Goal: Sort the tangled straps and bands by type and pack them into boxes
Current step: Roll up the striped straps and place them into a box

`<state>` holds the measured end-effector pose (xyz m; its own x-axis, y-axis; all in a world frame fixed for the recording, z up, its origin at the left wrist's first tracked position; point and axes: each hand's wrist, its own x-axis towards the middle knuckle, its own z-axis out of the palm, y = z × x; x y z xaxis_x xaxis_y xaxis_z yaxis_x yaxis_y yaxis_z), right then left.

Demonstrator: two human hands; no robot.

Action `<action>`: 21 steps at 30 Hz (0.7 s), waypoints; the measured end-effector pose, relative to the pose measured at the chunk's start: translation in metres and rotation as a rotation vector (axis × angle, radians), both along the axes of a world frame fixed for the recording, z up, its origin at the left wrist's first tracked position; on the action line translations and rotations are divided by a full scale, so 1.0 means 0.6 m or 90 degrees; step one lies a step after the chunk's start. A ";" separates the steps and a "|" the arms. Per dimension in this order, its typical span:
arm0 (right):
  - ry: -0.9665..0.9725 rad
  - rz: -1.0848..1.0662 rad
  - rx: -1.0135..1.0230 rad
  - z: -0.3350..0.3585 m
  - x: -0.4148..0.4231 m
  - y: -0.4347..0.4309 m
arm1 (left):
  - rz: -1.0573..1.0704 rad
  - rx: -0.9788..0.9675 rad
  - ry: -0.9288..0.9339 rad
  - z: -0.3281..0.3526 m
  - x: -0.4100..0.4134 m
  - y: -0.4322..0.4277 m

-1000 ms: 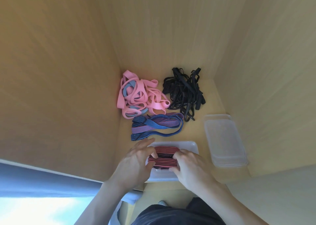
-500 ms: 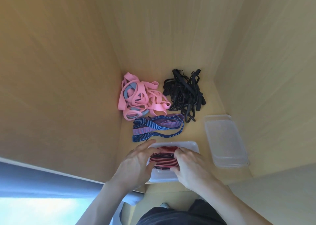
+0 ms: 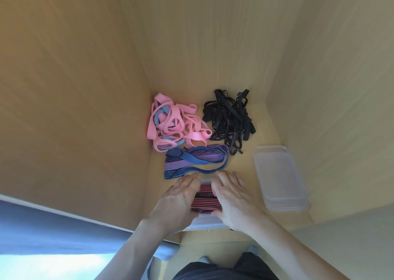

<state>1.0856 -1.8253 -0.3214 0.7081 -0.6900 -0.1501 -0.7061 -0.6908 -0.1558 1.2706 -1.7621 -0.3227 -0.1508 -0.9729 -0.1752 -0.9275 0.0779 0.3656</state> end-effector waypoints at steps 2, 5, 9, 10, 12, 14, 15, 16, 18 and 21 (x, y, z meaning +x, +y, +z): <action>0.015 0.010 -0.004 0.002 0.004 -0.005 | -0.003 -0.012 -0.016 0.000 -0.003 -0.006; 0.024 0.011 0.007 0.008 0.007 -0.013 | -0.002 -0.043 -0.020 0.000 -0.005 -0.007; 0.021 0.006 0.024 0.015 0.009 -0.018 | 0.002 -0.063 -0.016 -0.006 -0.004 -0.008; 0.018 0.004 0.026 0.016 0.009 -0.018 | 0.002 -0.068 -0.018 -0.007 -0.004 -0.009; 0.012 0.002 0.028 0.016 0.009 -0.018 | 0.001 -0.071 -0.022 -0.007 -0.003 -0.010; 0.007 0.002 0.027 0.016 0.009 -0.017 | 0.002 -0.073 -0.026 -0.007 -0.001 -0.010; 0.006 0.002 0.026 0.016 0.009 -0.017 | 0.004 -0.074 -0.027 -0.006 0.000 -0.010; 0.003 0.001 0.025 0.016 0.009 -0.017 | 0.006 -0.075 -0.025 -0.006 0.001 -0.011; -0.007 0.004 0.022 0.015 0.006 -0.017 | 0.015 -0.073 -0.015 -0.006 0.002 -0.011; -0.023 0.016 0.022 0.013 0.001 -0.017 | 0.019 -0.073 0.001 -0.005 0.001 -0.007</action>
